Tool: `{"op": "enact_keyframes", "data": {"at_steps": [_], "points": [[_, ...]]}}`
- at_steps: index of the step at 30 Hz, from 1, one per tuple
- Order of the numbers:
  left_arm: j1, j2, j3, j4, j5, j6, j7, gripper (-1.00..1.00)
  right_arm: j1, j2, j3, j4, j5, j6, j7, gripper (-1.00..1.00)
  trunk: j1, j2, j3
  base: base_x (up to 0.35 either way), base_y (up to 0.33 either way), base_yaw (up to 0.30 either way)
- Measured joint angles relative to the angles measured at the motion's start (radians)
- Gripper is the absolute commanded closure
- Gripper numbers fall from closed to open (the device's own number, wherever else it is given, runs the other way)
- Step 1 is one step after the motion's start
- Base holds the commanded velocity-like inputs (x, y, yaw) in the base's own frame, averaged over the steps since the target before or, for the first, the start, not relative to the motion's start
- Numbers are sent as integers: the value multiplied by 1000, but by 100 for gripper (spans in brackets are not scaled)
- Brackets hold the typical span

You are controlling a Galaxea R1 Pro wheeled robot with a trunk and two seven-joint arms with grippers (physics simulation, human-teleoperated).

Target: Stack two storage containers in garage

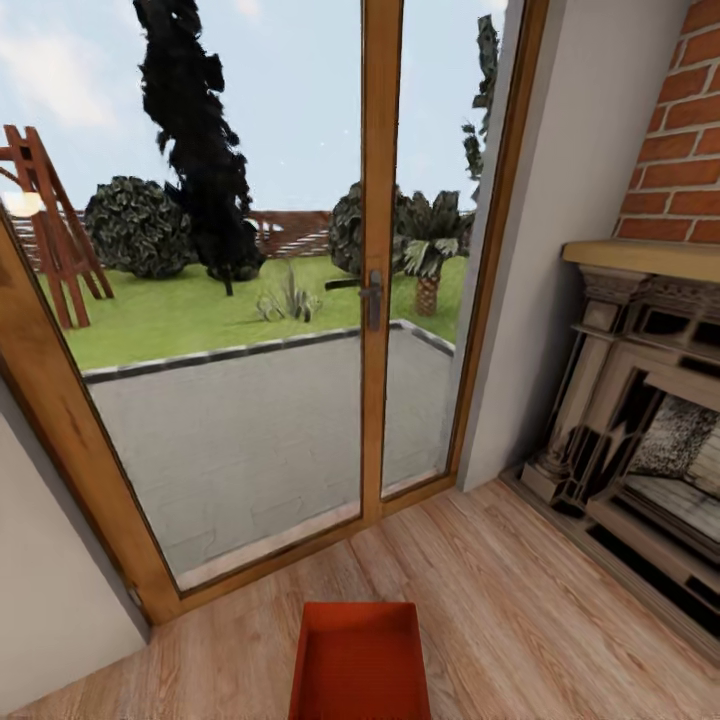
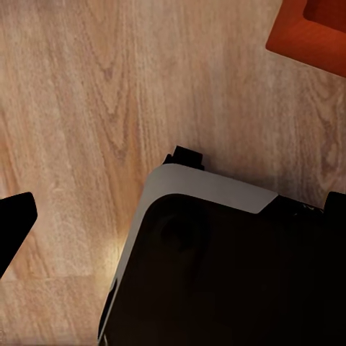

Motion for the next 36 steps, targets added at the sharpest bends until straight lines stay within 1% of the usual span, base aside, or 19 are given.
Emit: {"op": "enact_keyframes", "data": {"at_steps": [36], "points": [[0, 0, 0, 0, 0, 0, 0, -100, 0, 1, -2, 0, 0, -1, 0, -100, 0, 0, -59, 0, 0, 0]]}}
